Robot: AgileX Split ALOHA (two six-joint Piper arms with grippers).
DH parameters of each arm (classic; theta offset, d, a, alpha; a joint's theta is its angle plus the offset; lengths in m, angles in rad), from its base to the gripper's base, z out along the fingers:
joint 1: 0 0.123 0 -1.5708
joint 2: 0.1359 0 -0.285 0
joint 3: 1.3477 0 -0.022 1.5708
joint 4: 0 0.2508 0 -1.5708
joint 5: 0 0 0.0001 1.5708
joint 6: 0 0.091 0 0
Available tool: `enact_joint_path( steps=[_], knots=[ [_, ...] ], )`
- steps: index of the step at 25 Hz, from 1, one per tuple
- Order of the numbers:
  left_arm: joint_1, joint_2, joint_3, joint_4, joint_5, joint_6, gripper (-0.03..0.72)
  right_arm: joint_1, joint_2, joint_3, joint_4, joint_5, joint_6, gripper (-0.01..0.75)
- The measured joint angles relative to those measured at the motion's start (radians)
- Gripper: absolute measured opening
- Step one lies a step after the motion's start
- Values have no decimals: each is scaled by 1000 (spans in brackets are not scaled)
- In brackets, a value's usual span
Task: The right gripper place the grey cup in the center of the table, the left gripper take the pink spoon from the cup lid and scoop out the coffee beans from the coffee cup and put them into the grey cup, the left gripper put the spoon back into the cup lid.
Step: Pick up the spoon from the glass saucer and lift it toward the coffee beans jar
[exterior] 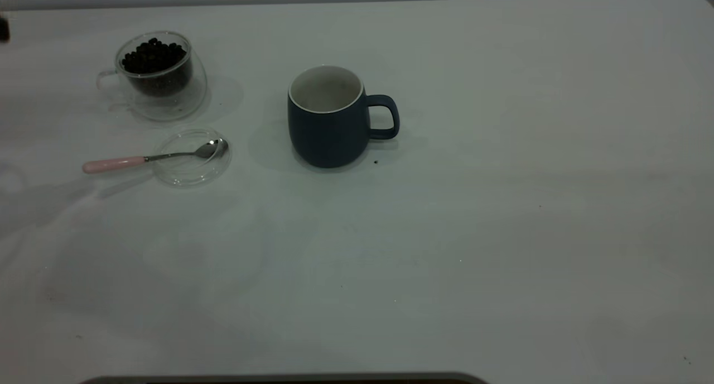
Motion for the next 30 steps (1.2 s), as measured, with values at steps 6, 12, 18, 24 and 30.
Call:
enact_joint_path(
  steps=[6, 12, 18, 24, 30],
  knots=[
    [113, 203, -1, -3, 76, 121, 714, 0, 0, 0, 0, 0, 0, 591],
    [143, 312, -14, -32, 72, 238, 714, 0, 0, 0, 0, 0, 0, 591],
    [99, 407, -77, -66, 113, 283, 714, 0, 0, 0, 0, 0, 0, 591],
    [38, 451, -102, -98, 115, 297, 714, 0, 0, 0, 0, 0, 0, 591],
    [18, 497, -118, -129, 117, 323, 707, 0, 0, 0, 0, 0, 0, 591]
  ],
)
